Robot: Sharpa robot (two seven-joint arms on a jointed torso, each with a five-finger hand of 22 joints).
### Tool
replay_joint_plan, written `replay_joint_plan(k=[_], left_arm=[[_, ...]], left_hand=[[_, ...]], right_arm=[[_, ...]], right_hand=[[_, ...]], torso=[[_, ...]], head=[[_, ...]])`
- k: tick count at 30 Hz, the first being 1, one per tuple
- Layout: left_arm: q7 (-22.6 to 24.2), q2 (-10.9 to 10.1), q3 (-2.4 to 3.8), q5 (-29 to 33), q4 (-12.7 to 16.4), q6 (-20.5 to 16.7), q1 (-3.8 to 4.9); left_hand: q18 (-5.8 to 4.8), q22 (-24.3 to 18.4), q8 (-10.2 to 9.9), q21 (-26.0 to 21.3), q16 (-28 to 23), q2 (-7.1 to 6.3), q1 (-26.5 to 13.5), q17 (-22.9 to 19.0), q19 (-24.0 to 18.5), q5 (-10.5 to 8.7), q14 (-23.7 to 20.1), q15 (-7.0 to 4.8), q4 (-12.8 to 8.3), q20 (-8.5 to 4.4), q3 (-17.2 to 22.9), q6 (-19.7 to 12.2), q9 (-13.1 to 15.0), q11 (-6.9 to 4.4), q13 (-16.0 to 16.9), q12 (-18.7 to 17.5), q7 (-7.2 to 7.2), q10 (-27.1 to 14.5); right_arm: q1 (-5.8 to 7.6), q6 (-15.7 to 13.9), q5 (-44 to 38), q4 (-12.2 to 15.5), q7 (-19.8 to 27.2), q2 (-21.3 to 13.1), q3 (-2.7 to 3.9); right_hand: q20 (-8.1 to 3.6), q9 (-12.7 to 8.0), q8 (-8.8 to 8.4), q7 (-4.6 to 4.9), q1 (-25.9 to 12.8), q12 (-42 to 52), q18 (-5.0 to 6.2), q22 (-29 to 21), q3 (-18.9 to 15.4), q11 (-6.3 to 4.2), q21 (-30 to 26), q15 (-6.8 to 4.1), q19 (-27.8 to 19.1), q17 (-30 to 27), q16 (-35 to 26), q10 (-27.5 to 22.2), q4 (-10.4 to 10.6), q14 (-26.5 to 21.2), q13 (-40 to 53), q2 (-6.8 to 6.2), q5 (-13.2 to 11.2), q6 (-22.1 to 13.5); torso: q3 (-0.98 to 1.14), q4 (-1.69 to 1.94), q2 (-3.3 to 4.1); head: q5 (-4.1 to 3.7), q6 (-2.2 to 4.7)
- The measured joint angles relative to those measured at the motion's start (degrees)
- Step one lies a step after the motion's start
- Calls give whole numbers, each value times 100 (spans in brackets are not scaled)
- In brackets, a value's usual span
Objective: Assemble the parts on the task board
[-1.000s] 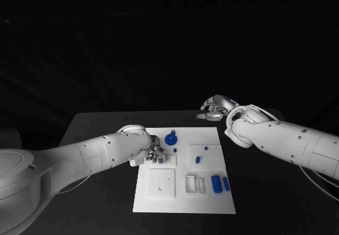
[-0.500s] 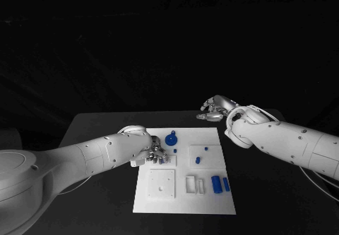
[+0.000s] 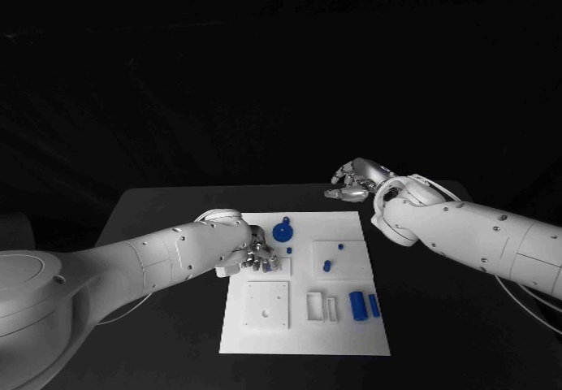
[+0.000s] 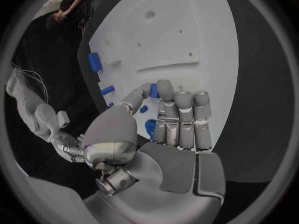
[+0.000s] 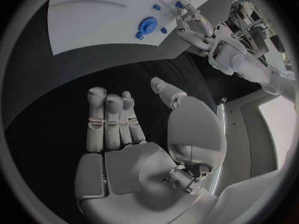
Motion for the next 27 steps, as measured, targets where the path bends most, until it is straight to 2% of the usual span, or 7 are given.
replay_joint_plan(k=[2, 4, 5, 7, 16, 21, 27], left_arm=[[5, -1, -1, 3, -2, -5, -1], [10, -2, -1, 6, -3, -11, -2], [13, -3, -2, 7, -6, -17, -5], [14, -6, -7, 7, -8, -34, -20], [14, -34, -8, 5, -8, -145, -30], [16, -52, -8, 30, 10, -187, -30], [30, -67, -6, 70, 20, -223, -28]], left_hand=[[0, 0, -4, 0, 0, 36, -37, -11, 0, -24, -10, -11, -12, 0, 12, 0, 11, 0, 0, 0, 0, 0], [0, 1, -39, 0, 0, 23, -127, -18, 0, -309, -20, -21, 15, 0, -15, 0, 17, 0, 0, 0, 0, 0], [0, 3, -67, 0, 0, -22, -217, -23, 0, -501, -21, -22, 156, 0, -6, 0, 20, -1, 0, 0, 0, 0], [0, 5, -72, 0, 0, -85, -355, -23, 0, -604, -16, -47, 403, 0, 87, 0, 32, -20, 0, 0, 0, -17], [0, 4, -98, 0, 0, -194, -504, -29, 0, -628, -12, -114, 476, 0, 116, -20, 48, -45, -1, 0, -22, -41], [0, 4, -134, 0, 0, -201, -497, -36, 0, -628, -45, -100, 428, 0, 172, -92, 49, -33, -1, 0, 9, -73], [0, 3, -212, 0, 0, -152, -448, -48, 0, -506, -56, -90, 253, 0, 234, -154, 40, -1, 5, 0, 26, -122]], right_arm=[[0, 0, 0, 0, 0, 0, 0], [0, 1, 0, -1, 0, 0, 0], [0, 1, 0, -1, 0, 0, 0], [0, 1, 0, -1, 0, 0, 0], [0, 3, 0, -4, 0, -3, 0], [0, 4, 0, -4, 0, -3, 0], [0, 8, 1, -4, 0, -3, 0]], right_hand=[[0, 0, 0, 0, 0, 0, 0, 0, 0, 0, 0, 0, 0, 0, 0, 0, 0, 0, 0, 0, 0, 0], [0, 0, 0, 0, 0, 0, 0, 0, 0, 0, 0, 0, 0, 0, 0, 0, 0, 0, 0, 0, 0, 0], [0, 0, 0, 0, 0, 0, 0, 0, 0, 0, 0, 0, 0, 0, 0, 0, 0, 0, 0, 0, 0, 0], [0, 0, 0, 0, 0, 0, 0, 0, 0, 0, 0, 0, 0, 0, 0, 1, 0, 0, 0, 0, 0, 0], [1, -5, 0, -1, 0, 0, 0, -1, 0, 1, 0, 0, -1, -1, 0, 1, 0, 0, -5, 0, 0, 1], [1, -5, 0, -7, 0, 0, -1, -1, 0, 1, 0, 0, -1, -6, 0, 1, 0, 0, -5, 0, 0, 7], [2, -5, 0, -8, 0, -1, 0, -1, 0, 1, 0, 0, -1, -6, 0, 2, 0, 0, -4, 0, 0, 8]], torso=[[0, 1, -1], [0, 2, -1], [0, 2, -2], [0, 3, -2], [0, 5, -4], [-2, 8, -6], [-3, 10, -6]], head=[[-4, 0], [-9, -3], [-13, -3], [-18, -3], [-20, 2], [-21, 2], [-21, -2]])
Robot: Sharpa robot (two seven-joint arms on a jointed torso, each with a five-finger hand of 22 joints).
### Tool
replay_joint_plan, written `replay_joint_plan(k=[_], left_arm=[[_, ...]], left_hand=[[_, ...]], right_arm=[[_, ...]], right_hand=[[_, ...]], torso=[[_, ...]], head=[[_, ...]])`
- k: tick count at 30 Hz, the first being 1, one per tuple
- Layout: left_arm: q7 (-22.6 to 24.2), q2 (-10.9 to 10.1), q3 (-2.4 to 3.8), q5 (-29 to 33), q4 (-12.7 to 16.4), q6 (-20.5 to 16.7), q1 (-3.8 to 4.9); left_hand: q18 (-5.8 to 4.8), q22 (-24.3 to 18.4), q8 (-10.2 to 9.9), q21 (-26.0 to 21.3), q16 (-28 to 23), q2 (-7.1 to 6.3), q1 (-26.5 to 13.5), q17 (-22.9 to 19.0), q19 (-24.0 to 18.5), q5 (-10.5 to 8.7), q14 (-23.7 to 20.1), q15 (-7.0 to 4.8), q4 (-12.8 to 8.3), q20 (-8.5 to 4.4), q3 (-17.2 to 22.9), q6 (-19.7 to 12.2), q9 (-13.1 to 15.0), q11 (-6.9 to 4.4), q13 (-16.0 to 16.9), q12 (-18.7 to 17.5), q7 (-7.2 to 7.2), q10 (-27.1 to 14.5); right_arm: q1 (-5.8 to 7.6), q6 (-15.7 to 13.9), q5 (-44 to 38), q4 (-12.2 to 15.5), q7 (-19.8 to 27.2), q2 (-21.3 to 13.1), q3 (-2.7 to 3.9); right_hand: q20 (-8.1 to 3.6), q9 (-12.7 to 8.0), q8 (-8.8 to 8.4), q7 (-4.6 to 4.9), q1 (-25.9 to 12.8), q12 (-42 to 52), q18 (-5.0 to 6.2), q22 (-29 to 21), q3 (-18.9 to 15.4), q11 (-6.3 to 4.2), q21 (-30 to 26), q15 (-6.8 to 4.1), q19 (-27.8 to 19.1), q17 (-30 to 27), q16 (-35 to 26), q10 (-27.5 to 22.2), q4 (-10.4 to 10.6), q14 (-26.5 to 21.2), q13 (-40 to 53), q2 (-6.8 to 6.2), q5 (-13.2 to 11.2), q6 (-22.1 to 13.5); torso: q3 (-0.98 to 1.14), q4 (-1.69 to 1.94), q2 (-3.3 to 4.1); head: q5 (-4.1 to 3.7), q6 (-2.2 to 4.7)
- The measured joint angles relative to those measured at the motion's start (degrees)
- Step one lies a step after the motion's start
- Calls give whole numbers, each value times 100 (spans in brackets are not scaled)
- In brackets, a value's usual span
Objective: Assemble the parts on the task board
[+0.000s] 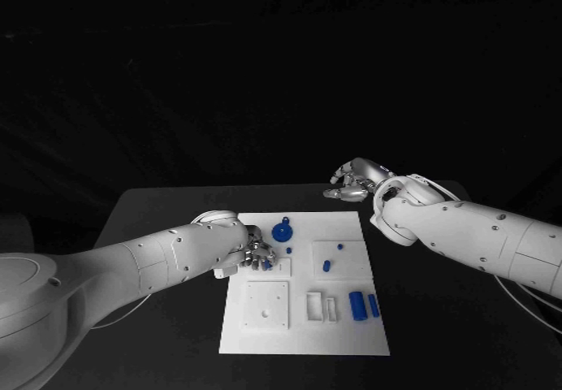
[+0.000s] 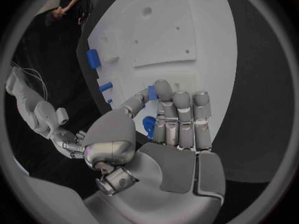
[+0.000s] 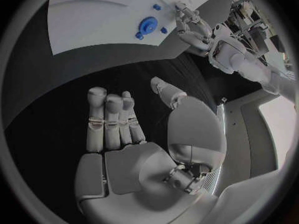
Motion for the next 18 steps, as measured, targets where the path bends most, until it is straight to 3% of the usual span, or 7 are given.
replay_joint_plan(k=[4, 9, 14, 18], left_arm=[[15, 0, 0, 41, 6, -10, 1], [26, -20, 0, 58, 37, -16, 3], [45, -98, 0, 75, 116, -17, 1], [67, -177, 17, 97, 205, -7, 3]], left_hand=[[0, 0, -1, 0, 0, 88, 183, -8, 0, 36, -11, 13, -163, 0, 51, -25, 1, 1, 0, 0, 25, 1], [0, 0, -23, 0, 19, 77, 324, -16, 0, 42, -30, 32, -219, 0, -2, -22, 31, 1, -1, 21, 24, 1], [0, -1, -45, 0, 22, 60, 374, -22, 0, -59, -30, 34, -220, 0, -1, -11, 52, 1, -1, 21, 13, 1], [0, -1, -16, 0, 22, 57, 437, -29, 0, -342, -39, 43, -244, 0, -24, 9, 88, 1, -1, 21, -7, 1]], right_arm=[[0, 4, 0, -2, 0, 1, 0], [0, 11, 0, -2, 0, 2, 0], [0, 19, 0, 0, 0, -8, 0], [0, 25, 0, 0, -2, -17, 0]], right_hand=[[0, 0, 0, -1, 0, 0, 0, 0, 0, 0, 0, 0, 0, 0, 0, 0, 0, 0, -6, 0, 0, 1], [1, 0, 0, -1, 0, 22, 0, 0, 0, 1, 0, 0, 0, 0, 0, 1, 0, 0, -7, 0, 0, 1], [1, 0, 0, 12, 0, 23, 0, 0, 0, 1, 0, 0, -1, 0, 0, 1, 0, 0, -6, 0, 0, -12], [1, 0, 0, 20, 0, 23, 0, -1, 0, 2, 0, 0, -1, 0, 0, 2, 0, 0, -6, 0, 0, -20]], torso=[[0, -1, 0], [0, -2, 0], [1, -3, 0], [2, -3, 0]], head=[[2, 4], [7, 4], [9, 5], [4, 5]])
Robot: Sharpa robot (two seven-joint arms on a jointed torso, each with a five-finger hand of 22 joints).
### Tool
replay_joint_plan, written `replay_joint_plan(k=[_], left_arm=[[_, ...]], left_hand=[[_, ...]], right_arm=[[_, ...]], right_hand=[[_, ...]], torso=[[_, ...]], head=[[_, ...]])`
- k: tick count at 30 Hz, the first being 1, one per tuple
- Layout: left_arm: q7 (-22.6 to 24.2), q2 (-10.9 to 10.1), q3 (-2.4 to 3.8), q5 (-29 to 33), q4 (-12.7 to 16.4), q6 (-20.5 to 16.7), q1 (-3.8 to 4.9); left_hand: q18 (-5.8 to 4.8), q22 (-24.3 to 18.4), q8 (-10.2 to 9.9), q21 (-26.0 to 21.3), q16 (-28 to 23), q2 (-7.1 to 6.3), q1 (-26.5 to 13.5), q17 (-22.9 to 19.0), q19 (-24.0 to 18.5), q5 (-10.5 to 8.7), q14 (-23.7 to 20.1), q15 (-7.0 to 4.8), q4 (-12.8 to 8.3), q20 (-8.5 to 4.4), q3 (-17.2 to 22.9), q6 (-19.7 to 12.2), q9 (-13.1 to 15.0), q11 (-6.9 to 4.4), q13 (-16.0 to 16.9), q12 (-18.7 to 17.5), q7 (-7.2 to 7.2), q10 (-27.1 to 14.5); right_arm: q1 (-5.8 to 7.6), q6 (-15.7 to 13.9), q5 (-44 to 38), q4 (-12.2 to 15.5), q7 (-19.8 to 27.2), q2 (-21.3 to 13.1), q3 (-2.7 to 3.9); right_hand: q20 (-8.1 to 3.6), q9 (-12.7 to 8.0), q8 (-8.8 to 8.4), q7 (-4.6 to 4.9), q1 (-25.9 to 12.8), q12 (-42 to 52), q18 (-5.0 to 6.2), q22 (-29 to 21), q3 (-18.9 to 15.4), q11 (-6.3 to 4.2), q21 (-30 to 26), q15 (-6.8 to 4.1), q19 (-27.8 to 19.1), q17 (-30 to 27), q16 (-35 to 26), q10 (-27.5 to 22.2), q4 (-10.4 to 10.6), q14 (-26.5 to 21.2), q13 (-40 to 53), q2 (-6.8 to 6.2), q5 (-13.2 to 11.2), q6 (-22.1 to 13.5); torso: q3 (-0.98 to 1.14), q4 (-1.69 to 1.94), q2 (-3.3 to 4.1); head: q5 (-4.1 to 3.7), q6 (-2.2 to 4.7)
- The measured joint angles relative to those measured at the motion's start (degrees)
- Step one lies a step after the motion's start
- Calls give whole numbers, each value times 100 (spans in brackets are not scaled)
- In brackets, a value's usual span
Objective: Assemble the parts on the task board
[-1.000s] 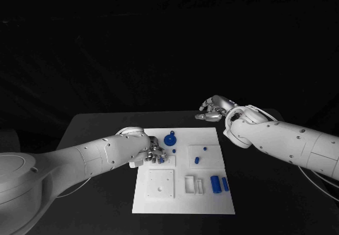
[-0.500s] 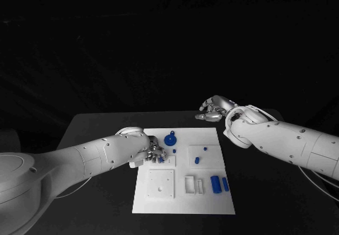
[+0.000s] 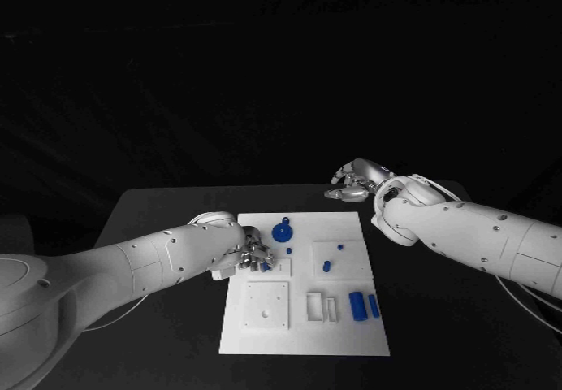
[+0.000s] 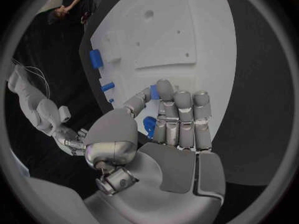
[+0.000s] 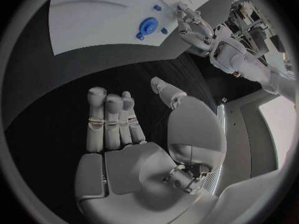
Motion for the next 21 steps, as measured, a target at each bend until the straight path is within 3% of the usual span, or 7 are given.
replay_joint_plan(k=[11, 15, 21], left_arm=[[-49, -131, 23, 3, 153, 200, 50], [-107, -113, 25, -11, 145, 305, 51], [-167, -51, 24, -38, 124, 415, 51]], left_hand=[[0, -1, 41, 0, 22, 14, 28, -1, 0, -71, -10, 11, -17, 0, -15, 22, 111, 0, -1, 0, -21, 0], [0, -1, 197, 0, 39, 85, -43, -16, 0, -71, -18, 19, -57, 0, -54, 38, 379, -3, -7, 34, -21, -4], [0, -1, 424, 0, 82, 206, -164, -15, -32, -69, -56, -23, -57, 9, -54, -114, 539, -43, 20, 127, -32, -86]], right_arm=[[0, 11, 0, 1, -1, -6, 0], [0, 14, 0, 1, -1, -4, 0], [0, 18, 0, -2, -1, 0, 0]], right_hand=[[2, 0, 0, -1, 0, 0, 0, 0, 0, 7, 0, 0, -1, 0, 0, 8, 0, 0, -5, 0, 0, 0], [8, 0, 0, -2, 0, -1, 0, 0, 0, 7, 0, 0, -8, 0, 0, 8, 0, 0, -5, 0, 0, 0], [9, 0, 0, -3, 0, -1, 0, 4, 0, 8, 0, 0, -8, 0, 0, 8, 0, 0, -7, 0, 0, 0]], torso=[[1, 1, 0], [-2, 1, 1], [-3, 1, 2]], head=[[-6, -1], [-5, 0], [-3, -2]])
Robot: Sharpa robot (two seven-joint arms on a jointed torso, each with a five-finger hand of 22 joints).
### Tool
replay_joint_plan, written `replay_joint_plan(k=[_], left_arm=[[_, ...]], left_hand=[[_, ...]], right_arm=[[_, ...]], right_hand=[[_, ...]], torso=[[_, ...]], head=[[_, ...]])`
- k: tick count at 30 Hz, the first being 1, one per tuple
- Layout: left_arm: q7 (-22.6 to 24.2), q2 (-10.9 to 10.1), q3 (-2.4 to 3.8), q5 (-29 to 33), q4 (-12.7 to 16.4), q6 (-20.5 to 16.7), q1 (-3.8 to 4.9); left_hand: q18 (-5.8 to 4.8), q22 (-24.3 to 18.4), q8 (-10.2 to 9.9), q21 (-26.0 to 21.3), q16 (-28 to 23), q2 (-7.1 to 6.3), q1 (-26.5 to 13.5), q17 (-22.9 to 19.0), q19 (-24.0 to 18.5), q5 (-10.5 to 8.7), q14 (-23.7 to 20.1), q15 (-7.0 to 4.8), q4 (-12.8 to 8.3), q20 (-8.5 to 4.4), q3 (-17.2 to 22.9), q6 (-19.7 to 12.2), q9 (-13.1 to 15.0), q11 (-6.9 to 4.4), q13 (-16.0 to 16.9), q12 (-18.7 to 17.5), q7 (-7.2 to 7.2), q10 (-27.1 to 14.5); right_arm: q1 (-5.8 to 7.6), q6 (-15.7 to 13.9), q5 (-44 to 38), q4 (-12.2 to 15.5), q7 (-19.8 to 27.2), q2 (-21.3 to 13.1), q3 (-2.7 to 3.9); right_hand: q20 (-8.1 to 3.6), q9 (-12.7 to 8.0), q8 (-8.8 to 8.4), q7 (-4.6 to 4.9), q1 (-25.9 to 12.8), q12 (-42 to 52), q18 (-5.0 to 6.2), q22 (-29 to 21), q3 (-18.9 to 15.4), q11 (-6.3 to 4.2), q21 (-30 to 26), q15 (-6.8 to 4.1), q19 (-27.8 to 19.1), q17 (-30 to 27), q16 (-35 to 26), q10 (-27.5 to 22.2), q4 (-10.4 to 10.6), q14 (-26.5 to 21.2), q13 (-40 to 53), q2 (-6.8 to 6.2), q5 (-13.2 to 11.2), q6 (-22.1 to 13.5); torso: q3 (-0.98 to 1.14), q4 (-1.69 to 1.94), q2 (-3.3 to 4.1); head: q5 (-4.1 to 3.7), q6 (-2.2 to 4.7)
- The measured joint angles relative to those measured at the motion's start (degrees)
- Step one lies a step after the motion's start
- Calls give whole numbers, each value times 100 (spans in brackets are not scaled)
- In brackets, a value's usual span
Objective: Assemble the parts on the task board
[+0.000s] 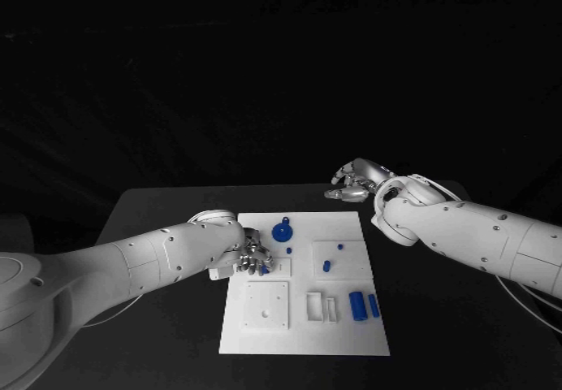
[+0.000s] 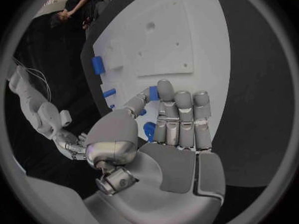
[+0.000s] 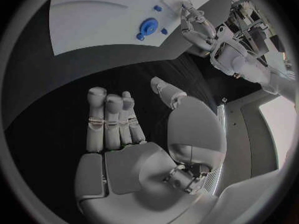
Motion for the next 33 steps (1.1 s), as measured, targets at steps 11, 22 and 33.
replay_joint_plan(k=[11, 22, 33], left_arm=[[-31, 107, -8, -41, -105, -53, 0], [-38, 234, -30, -144, -231, -124, 1], [-41, 253, -37, -184, -276, -170, -7]], left_hand=[[0, -1, 109, 64, 114, 0, 0, 0, 0, 84, 0, 0, 45, 0, 45, 40, 135, -34, 25, 122, -75, 33], [1, 4, 155, 133, 276, 0, 0, 56, 44, 100, 1, 0, 59, -19, 60, 137, 678, -65, 96, 332, -129, 66], [0, 3, 159, 157, 336, 0, 0, 69, 44, 99, 11, 7, 59, -19, 60, 159, 1134, -74, 118, 393, -151, 76]], right_arm=[[0, 3, 0, 2, 0, 10, 0], [0, 4, 0, 2, 2, 17, 0], [0, 6, 0, 0, 2, 20, 0]], right_hand=[[1, 0, 0, -11, 0, 0, 0, -1, 0, 22, 0, 0, -1, 0, 0, -21, 0, 0, -2, 0, 0, -10], [1, 0, 0, -16, 0, 0, 0, -1, 0, 22, 0, 0, -1, 0, 0, -21, 0, 0, -8, 0, 0, -12], [1, 0, 0, -14, 0, -1, 0, -2, 0, 22, 0, 0, -1, -5, 0, -20, 0, 0, -8, 0, 0, 5]], torso=[[1, 0, 0], [3, -4, 1], [5, -7, 3]], head=[[7, -1], [8, 3], [7, -3]])
